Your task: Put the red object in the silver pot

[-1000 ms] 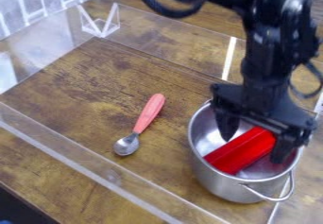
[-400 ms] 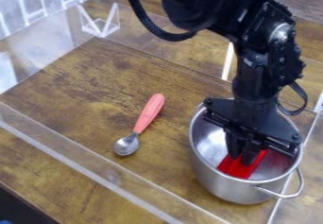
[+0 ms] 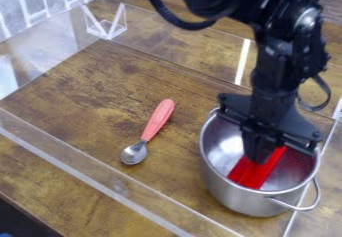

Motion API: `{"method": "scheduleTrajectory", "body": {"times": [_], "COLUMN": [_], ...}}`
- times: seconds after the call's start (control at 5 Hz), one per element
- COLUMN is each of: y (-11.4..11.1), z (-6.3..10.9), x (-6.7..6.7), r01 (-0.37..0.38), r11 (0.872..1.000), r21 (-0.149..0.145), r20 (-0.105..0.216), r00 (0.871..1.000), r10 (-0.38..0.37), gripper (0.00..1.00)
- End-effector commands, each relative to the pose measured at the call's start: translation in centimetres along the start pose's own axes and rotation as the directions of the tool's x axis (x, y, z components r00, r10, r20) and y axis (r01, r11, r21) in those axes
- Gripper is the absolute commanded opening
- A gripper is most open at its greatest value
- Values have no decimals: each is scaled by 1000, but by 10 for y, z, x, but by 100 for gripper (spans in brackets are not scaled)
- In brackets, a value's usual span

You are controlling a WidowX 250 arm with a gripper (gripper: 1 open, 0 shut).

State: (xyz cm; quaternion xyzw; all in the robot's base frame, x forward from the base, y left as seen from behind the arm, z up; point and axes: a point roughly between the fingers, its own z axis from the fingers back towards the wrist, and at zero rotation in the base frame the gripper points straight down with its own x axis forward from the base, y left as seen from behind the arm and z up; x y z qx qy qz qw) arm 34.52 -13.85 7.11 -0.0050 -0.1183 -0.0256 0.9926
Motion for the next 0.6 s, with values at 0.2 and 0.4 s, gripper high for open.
{"method": "scheduleTrajectory", "body": {"times": [0.2,0.4], "y": [-5,-4], "z": [30,24], "x": [27,29], "r01": [-11,-16], "r11": [1000,1000], "r21": [-12,-11], "r20": [88,83], "r00": [996,996], "r10": [12,16], "gripper": [100,0]}}
